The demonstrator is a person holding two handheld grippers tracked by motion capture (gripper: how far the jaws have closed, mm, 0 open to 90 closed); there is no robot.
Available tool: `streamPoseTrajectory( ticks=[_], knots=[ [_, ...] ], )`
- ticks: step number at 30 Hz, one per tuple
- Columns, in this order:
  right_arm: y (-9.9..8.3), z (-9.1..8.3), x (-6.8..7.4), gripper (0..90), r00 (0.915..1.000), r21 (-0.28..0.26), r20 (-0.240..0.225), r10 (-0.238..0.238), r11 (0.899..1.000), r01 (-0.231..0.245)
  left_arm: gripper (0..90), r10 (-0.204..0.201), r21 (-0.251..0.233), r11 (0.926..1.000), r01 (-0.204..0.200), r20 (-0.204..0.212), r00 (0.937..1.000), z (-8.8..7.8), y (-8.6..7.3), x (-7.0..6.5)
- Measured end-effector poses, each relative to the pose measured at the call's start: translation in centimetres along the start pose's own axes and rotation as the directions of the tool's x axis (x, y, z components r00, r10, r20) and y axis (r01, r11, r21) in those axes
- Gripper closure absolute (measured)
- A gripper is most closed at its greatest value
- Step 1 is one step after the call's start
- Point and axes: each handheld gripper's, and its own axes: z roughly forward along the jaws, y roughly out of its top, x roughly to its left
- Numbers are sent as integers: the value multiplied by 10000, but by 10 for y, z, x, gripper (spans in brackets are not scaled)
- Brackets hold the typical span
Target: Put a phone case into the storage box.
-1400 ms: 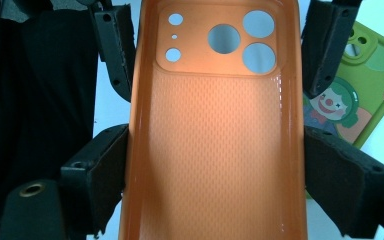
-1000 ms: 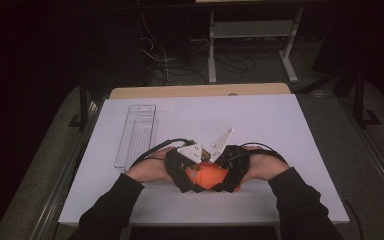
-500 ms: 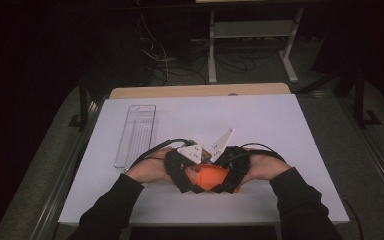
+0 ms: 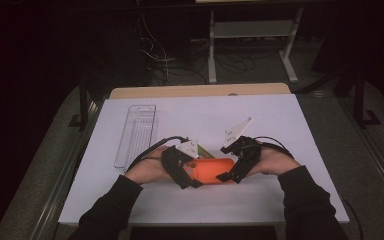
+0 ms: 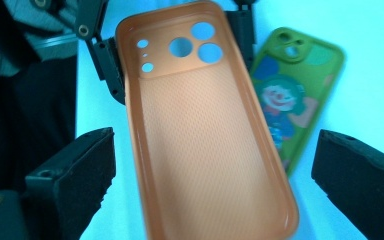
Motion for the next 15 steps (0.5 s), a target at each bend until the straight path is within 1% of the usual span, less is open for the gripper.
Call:
streamPoseTrajectory(
  ticks=[1, 4, 6, 7, 8, 9, 10, 12, 13, 14, 15],
  knots=[
    [0, -1, -2, 30, 9999, -140, 94, -72, 9999, 73, 156, -76, -29, 10000, 76, -60, 10000, 0, -1, 0],
    [-3, -6, -7, 28, 9985, -353, 523, 133, 9993, -115, 156, -401, -3, 9992, 401, -256, 9989, -1, -2, 2],
    [-5, -9, -10, 27, 9966, -407, 686, 458, 9982, -431, 156, -563, 69, 9984, 568, -512, 9971, 0, -4, 3],
    [-7, -10, -11, 25, 9950, -426, 754, 654, 9971, -623, 156, -732, 70, 9973, 738, -634, 9953, 0, -4, 3],
    [-8, -11, -12, 25, 9922, -517, 842, 924, 9948, -883, 156, -785, 67, 9968, 792, -727, 9943, 1, -4, 3],
    [-9, -12, -13, 25, 9914, -528, 905, 948, 9945, -903, 156, -878, 76, 9960, 889, -928, 9918, 1, -5, 4],
    [-11, -13, -14, 26, 9861, -527, 1019, 1315, 9905, -1267, 156, -986, 57, 9950, 998, -1091, 9891, 1, -5, 5],
    [-14, -13, -16, 26, 9805, -539, 1136, 1601, 9865, -1548, 156, -1145, 57, 9932, 1163, -1319, 9846, 2, -6, 6],
    [-15, -13, -16, 26, 9759, -626, 1163, 1848, 9820, -1785, 156, -1292, 52, 9913, 1314, -1478, 9805, 2, -6, 6],
    [-17, -14, -16, 30, 9703, -767, 1164, 2123, 9759, -2043, 156, -1395, 15, 9899, 1415, -1564, 9778, 2, -6, 6],
    [-17, -15, -15, 31, 9633, -852, 1164, 2417, 9688, -2328, 156, -1489, -4, 9885, 1510, -1677, 9745, 2, -6, 6]
  ],
)
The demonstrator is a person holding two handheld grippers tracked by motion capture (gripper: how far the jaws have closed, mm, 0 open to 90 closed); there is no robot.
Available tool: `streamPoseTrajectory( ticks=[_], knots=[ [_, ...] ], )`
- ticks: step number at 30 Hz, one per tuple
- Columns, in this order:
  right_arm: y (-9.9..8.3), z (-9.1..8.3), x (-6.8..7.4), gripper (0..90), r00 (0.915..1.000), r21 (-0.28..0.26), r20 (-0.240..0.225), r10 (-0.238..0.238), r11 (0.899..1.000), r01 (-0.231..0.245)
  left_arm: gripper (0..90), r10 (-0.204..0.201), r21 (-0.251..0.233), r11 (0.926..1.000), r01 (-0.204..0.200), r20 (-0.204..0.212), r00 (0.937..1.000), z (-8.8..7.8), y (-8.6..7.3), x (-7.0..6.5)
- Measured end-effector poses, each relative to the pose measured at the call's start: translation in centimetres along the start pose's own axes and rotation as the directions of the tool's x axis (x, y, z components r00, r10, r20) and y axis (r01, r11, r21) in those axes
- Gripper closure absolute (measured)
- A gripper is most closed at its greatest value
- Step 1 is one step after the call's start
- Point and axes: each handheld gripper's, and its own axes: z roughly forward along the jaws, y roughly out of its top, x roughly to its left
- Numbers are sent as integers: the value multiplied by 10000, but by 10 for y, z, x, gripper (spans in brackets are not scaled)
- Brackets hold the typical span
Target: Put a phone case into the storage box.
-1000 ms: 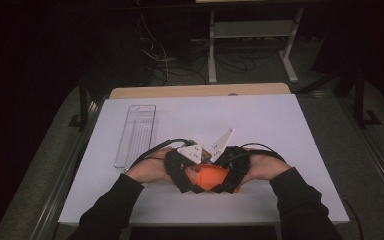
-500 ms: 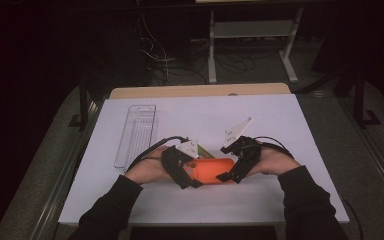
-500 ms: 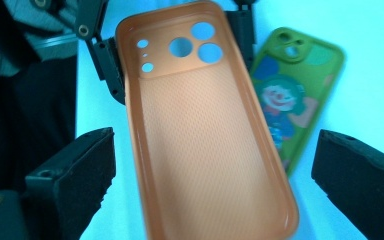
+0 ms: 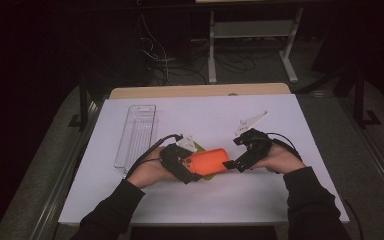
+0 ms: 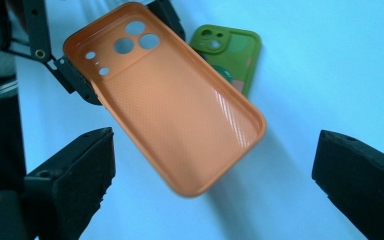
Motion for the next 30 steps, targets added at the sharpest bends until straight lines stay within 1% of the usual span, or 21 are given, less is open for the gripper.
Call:
streamPoseTrajectory(
  ticks=[1, 2, 3, 6, 8, 9, 11, 15, 17, 18, 19, 20, 21, 22, 23, 25, 26, 27, 28, 29, 30],
  knots=[
    [-1, -1, -1, 29, 9998, -42, 117, 138, 9999, -137, 156, -74, 57, 10000, 75, -71, 9999, 0, 0, 0],
    [-3, -2, -1, 30, 9994, -122, 196, 271, 9996, -269, 156, -176, -12, 9998, 176, -154, 9997, -1, 0, 0],
    [-4, -3, -1, 37, 9987, -174, 268, 433, 9989, -428, 156, -171, 32, 9998, 172, -253, 9995, -1, 1, 1],
    [-9, -6, -1, 24, 9972, -497, 477, 573, 9973, -549, 156, -399, -27, 9992, 399, -457, 9982, -3, 2, 1],
    [-13, -6, 0, 11, 9944, -537, 764, 735, 9961, -695, 156, -594, -133, 9982, 587, -583, 9965, -4, 2, 0],
    [-15, -7, 2, 11, 9922, -534, 850, 912, 9948, -869, 156, -648, -157, 9978, 640, -618, 9960, -4, 2, 0],
    [-19, -7, 5, 12, 9884, -635, 1127, 1016, 9935, -949, 156, -767, -200, 9969, 755, -710, 9945, -5, 3, 0],
    [-29, -5, 8, 11, 9805, -858, 1411, 1365, 9884, -1252, 156, -909, -224, 9958, 892, -945, 9914, -7, 3, 1],
    [-34, -3, 10, 11, 9739, -912, 1577, 1634, 9844, -1504, 156, -811, -72, 9967, 808, -960, 9921, -9, 3, 3],
    [-37, -1, 10, 11, 9700, -989, 1665, 1772, 9818, -1623, 156, -1072, -291, 9941, 1049, -976, 9894, -8, 3, 2],
    [-40, 0, 11, 11, 9656, -1112, 1727, 1945, 9779, -1770, 156, -1017, -204, 9948, 1002, -996, 9898, -9, 3, 3],
    [-44, 2, 12, 12, 9586, -1247, 1823, 2186, 9722, -1980, 156, -930, -121, 9957, 922, -1024, 9904, -10, 3, 4],
    [-47, 4, 13, 12, 9532, -1445, 1872, 2376, 9664, -2125, 156, -1055, -161, 9944, 1044, -1009, 9893, -10, 3, 3],
    [-50, 6, 13, 12, 9506, -1527, 1946, 2419, 9648, -2143, 157, -1074, -205, 9942, 1058, -1033, 9888, -11, 3, 4],
    [-53, 8, 15, 12, 9444, -1552, 2026, 2591, 9607, -2303, 156, -1107, -239, 9938, 1088, -1010, 9887, -11, 3, 4],
    [-57, 12, 17, 16, 9395, -1662, 2146, 2668, 9579, -2341, 156, -1191, -244, 9928, 1172, -985, 9880, -12, 2, 5],
    [-58, 14, 19, 17, 9404, -1712, 2018, 2737, 9553, -2412, 156, -1459, -487, 9887, 1416, -989, 9843, -10, 2, 3],
    [-59, 15, 19, 17, 9442, -1640, 1986, 2627, 9587, -2322, 156, -1405, -432, 9897, 1367, -1005, 9850, -11, 2, 4],
    [-59, 16, 20, 17, 9433, -1680, 1963, 2676, 9570, -2366, 156, -1203, -263, 9926, 1182, -1002, 9877, -12, 2, 5],
    [-58, 18, 20, 16, 9419, -1682, 2011, 2689, 9568, -2372, 156, -1209, -272, 9926, 1187, -993, 9877, -12, 2, 5],
    [-58, 20, 20, 16, 9430, -1637, 2010, 2654, 9582, -2348, 156, -1186, -276, 9928, 1163, -1030, 9876, -12, 2, 6]
  ],
)
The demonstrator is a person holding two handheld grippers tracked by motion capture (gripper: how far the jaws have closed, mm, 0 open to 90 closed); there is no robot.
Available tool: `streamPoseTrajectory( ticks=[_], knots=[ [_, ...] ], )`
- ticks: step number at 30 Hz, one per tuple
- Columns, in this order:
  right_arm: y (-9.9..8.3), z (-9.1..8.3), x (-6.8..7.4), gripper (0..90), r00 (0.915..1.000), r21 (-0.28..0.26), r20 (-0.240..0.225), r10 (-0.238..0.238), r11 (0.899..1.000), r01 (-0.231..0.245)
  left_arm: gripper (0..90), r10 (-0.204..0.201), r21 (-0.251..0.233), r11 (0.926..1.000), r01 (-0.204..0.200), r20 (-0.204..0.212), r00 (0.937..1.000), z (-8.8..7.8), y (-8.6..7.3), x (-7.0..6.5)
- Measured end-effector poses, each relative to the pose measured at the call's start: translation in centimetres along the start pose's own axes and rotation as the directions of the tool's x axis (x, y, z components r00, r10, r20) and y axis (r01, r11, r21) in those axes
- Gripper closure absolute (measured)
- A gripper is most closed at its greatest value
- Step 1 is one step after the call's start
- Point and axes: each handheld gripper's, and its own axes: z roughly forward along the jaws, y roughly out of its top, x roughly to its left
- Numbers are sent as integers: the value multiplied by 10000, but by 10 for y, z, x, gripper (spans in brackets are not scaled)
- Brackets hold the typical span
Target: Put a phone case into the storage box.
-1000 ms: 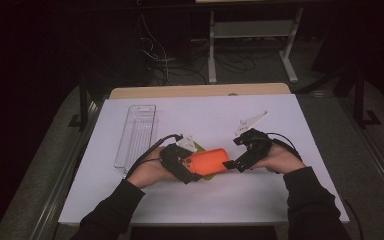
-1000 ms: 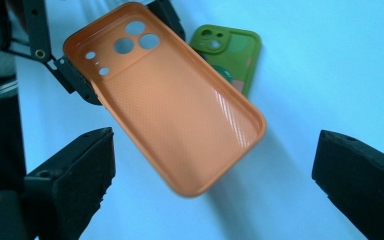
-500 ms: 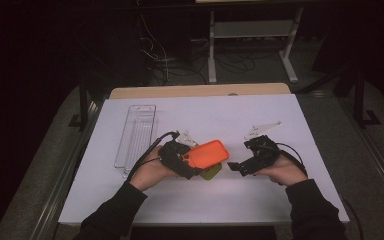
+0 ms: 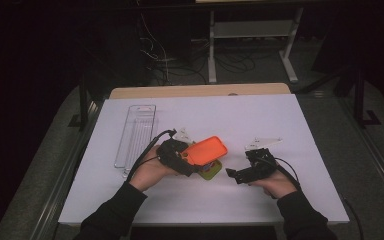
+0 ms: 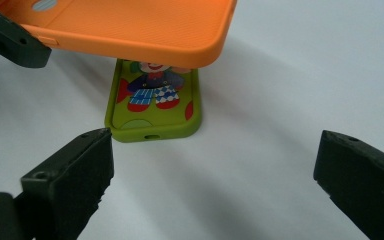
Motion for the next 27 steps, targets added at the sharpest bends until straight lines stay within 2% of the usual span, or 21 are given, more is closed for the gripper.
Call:
streamPoseTrajectory(
  ticks=[3, 11, 16, 18, 22, 25, 27],
  knots=[
    [1, 4, 1, 16, 10000, 140, 22, -51, 9999, 51, 156, -116, -29, 9999, 116, 3, 9999, 1, 0, 0],
    [2, 5, 2, 16, 9990, 105, 194, -409, 9991, 407, 156, -206, -54, 9998, 206, 64, 9998, 3, 0, -1],
    [2, 7, 6, 17, 9936, 108, 460, -1028, 9947, 1024, 156, -222, -47, 9997, 222, 97, 9997, 3, -1, -2],
    [3, 7, 8, 17, 9888, 182, 611, -1362, 9906, 1353, 156, -87, 74, 9999, 87, 83, 9999, 3, -1, -1],
    [3, 8, 12, 17, 9787, 277, 868, -1860, 9825, 1842, 156, -94, 91, 9999, 93, 98, 9999, 3, 0, -1],
    [4, 9, 13, 17, 9663, 312, 976, -2381, 9712, 2361, 156, -86, 39, 10000, 85, 94, 9999, 3, -1, -1],
    [3, 9, 15, 17, 9564, 414, 1209, -2660, 9639, 2629, 156, -75, 102, 9999, 74, 103, 9999, 3, 0, -1]
  ],
)
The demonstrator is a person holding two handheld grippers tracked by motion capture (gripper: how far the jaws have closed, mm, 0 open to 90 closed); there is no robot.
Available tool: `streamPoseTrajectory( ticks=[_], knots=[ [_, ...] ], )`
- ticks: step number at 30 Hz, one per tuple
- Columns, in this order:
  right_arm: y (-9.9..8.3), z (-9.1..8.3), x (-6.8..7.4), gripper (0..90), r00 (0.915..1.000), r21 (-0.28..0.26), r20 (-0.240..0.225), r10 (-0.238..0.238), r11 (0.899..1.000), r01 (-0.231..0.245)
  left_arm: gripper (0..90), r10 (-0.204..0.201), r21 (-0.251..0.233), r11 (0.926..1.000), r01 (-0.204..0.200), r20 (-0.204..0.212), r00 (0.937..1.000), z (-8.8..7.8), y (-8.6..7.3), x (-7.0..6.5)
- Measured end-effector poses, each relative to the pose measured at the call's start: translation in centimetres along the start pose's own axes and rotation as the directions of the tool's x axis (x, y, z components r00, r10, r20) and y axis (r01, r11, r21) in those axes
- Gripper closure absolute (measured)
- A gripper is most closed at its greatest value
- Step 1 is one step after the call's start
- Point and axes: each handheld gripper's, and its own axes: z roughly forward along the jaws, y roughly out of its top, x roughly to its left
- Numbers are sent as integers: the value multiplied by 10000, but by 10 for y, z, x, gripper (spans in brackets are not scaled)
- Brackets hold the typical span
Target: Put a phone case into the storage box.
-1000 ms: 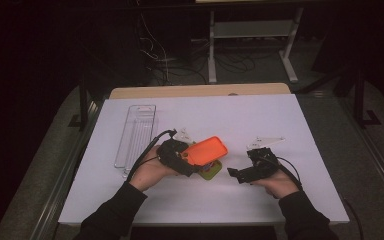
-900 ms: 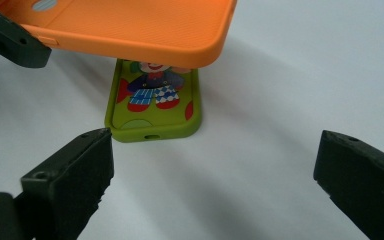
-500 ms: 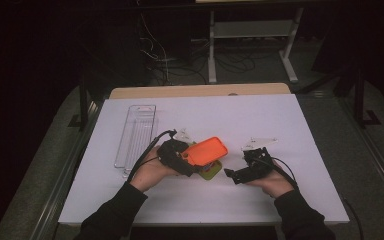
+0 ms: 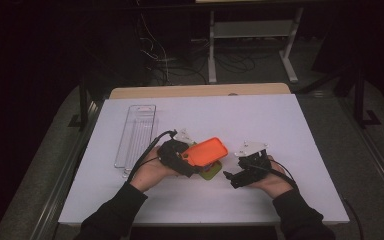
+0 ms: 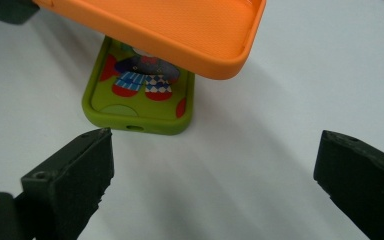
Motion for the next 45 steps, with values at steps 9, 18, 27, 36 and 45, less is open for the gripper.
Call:
streamPoseTrajectory(
  ticks=[9, 18, 27, 36, 45],
  knots=[
    [1, -2, 6, 17, 9924, 40, 646, -1042, 9945, 1042, 156, 43, 70, 10000, -43, 18, 10000, 1, 0, 0],
    [1, -1, 10, 17, 9644, 76, 1407, -2239, 9743, 2251, 156, 79, 23, 10000, -79, -12, 10000, 1, 0, 0],
    [0, -1, 16, 17, 9173, 222, 2134, -3362, 9403, 3395, 156, -69, -99, 9999, 69, -3, 10000, 2, 0, -1],
    [1, -3, 21, 17, 8516, 451, 2730, -4475, 8902, 4533, 156, -195, -212, 9996, 195, 4, 9998, 3, 0, -2],
    [0, -1, 30, 17, 7851, 673, 3276, -5256, 8418, 5355, 156, -174, -191, 9997, 174, 6, 9998, 2, 0, -2]
  ],
)
